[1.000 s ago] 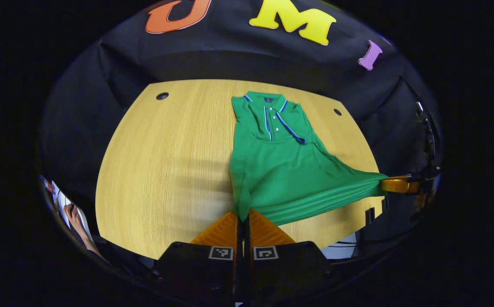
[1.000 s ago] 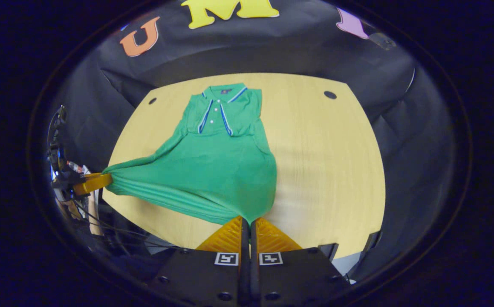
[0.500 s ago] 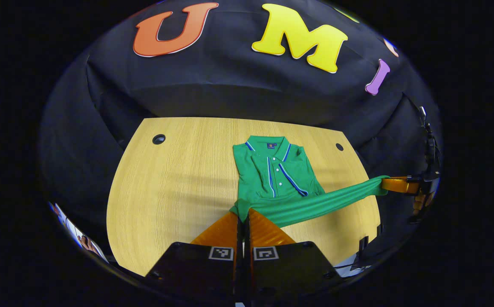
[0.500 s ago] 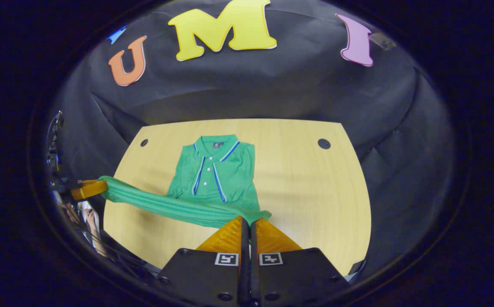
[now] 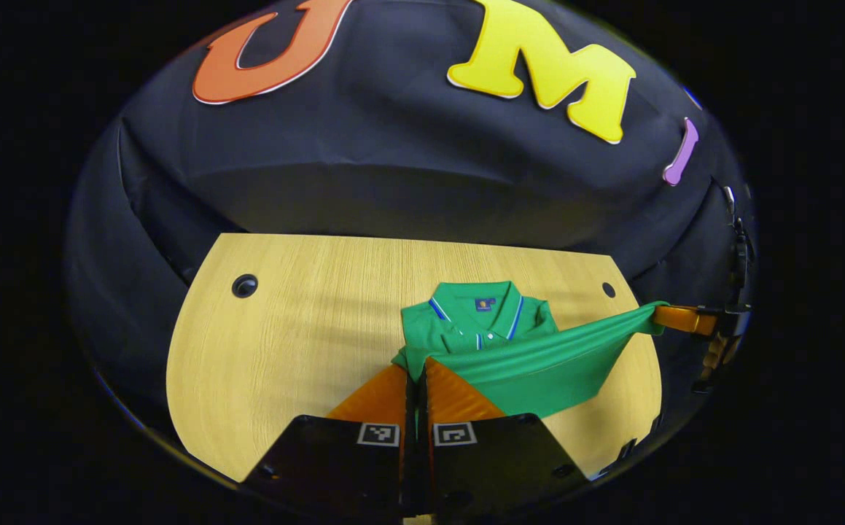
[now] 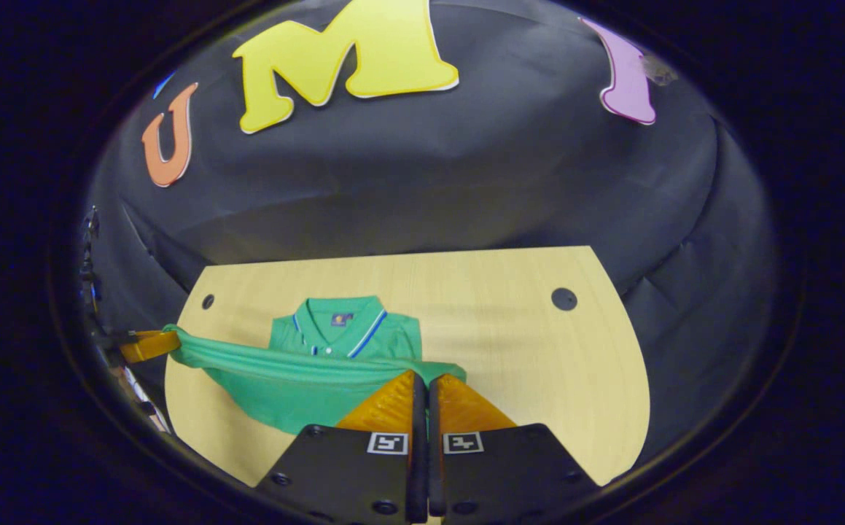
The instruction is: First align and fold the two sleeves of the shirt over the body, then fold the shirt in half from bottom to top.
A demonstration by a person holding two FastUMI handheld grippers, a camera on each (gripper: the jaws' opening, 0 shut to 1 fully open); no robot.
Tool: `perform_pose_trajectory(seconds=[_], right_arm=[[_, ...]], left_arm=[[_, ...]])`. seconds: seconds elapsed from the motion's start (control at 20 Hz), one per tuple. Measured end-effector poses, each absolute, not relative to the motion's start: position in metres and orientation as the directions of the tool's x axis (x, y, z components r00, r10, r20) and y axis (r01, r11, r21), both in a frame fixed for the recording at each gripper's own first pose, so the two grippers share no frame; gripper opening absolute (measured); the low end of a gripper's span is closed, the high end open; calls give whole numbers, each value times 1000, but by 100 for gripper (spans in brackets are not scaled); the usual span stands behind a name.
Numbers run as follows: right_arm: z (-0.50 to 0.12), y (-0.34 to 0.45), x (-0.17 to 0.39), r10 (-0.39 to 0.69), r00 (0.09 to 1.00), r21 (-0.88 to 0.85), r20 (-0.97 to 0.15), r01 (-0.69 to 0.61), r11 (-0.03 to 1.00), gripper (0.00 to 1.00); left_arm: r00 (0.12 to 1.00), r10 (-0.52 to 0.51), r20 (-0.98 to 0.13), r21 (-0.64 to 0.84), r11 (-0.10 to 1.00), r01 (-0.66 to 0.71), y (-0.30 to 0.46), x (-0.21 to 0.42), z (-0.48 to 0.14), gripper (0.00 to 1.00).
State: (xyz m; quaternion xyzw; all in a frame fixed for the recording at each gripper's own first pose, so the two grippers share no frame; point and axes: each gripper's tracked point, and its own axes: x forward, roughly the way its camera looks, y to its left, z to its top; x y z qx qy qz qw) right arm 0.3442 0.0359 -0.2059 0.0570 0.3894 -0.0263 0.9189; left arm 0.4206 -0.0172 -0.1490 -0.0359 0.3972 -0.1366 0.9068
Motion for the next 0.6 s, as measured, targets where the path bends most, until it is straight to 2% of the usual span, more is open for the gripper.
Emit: perform_pose_trajectory(seconds=[0.05,0.1,0.2,0.45,0.5,0.6], right_arm=[[-212,34,361,-17,705,85,-709,108,990,6],[-221,35,376,-27,708,83,-705,121,989,3],[-244,33,402,-55,708,61,-704,138,989,3],[-306,32,439,-75,660,54,-747,173,983,3],[-315,30,445,-80,656,56,-750,183,981,0],[-333,22,453,-105,647,36,-756,201,979,3]], left_arm=[[644,-275,-714,-175,960,216,-21,436,-159,3],[632,-279,-723,-176,959,223,-25,449,-171,3],[624,-273,-732,-173,961,217,-26,472,-192,3],[633,-257,-730,-159,965,208,-34,521,-228,3],[630,-251,-735,-145,966,216,-36,527,-237,3],[619,-250,-745,-127,963,236,-43,533,-251,0]])
